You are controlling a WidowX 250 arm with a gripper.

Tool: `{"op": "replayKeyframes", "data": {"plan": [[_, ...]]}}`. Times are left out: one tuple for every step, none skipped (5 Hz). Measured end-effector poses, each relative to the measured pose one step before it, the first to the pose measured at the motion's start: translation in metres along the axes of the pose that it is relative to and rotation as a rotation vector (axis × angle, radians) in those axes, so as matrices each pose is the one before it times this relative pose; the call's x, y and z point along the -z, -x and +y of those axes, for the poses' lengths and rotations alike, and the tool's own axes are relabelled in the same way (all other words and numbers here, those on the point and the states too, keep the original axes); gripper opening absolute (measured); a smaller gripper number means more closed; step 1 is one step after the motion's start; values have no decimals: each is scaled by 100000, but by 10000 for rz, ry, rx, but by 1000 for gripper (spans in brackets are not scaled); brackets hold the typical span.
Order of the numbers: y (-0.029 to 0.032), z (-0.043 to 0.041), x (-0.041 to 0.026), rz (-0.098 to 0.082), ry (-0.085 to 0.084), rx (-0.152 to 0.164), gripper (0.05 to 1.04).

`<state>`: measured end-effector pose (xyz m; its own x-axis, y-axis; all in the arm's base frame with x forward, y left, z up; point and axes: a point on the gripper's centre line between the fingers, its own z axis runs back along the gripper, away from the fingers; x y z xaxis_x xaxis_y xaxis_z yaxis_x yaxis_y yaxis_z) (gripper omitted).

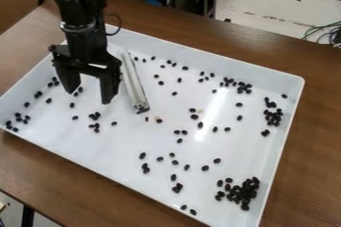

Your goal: Sweep into pile

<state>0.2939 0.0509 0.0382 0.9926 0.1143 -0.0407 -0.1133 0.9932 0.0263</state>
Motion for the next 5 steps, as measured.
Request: {"op": "replayKeyframes", "data": {"plan": [[498,-538,829,333,3,116,999],[493,231,-135,438,-166,-1232,999],[-292,-260,-651,-208,73,-778,999],[-1424,-1018,-1753,-867,353,-851,999],[-1243,-1935,-452,-601,711,-255,999]]}}
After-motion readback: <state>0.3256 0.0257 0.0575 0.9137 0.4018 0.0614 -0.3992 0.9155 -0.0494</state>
